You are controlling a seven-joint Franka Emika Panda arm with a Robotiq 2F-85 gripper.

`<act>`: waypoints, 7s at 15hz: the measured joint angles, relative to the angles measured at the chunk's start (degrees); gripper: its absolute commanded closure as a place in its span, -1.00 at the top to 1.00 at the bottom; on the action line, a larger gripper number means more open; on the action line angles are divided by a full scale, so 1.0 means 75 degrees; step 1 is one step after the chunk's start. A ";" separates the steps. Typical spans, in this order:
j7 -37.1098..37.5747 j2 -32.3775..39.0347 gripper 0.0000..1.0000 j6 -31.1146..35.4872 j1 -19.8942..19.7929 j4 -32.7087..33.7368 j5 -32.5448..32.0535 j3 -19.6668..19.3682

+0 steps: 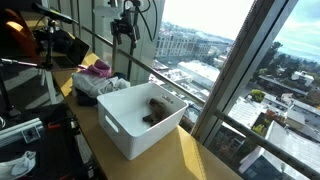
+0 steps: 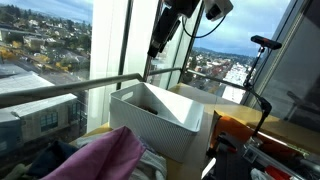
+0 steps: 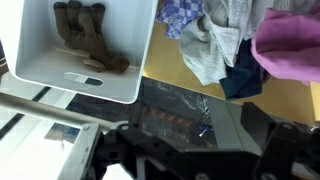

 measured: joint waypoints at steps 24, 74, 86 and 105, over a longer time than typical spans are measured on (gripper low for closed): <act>-0.0846 0.5017 1.00 0.1486 -0.0632 0.2764 -0.1166 -0.1314; 0.0613 0.2219 -0.95 -0.1675 0.1709 0.2950 -0.0616 0.0352; 0.1157 0.4928 -0.95 -0.1025 0.1594 0.2843 0.0790 0.0323; 0.1160 0.4000 1.00 -0.2108 0.1278 0.3936 0.1514 0.0321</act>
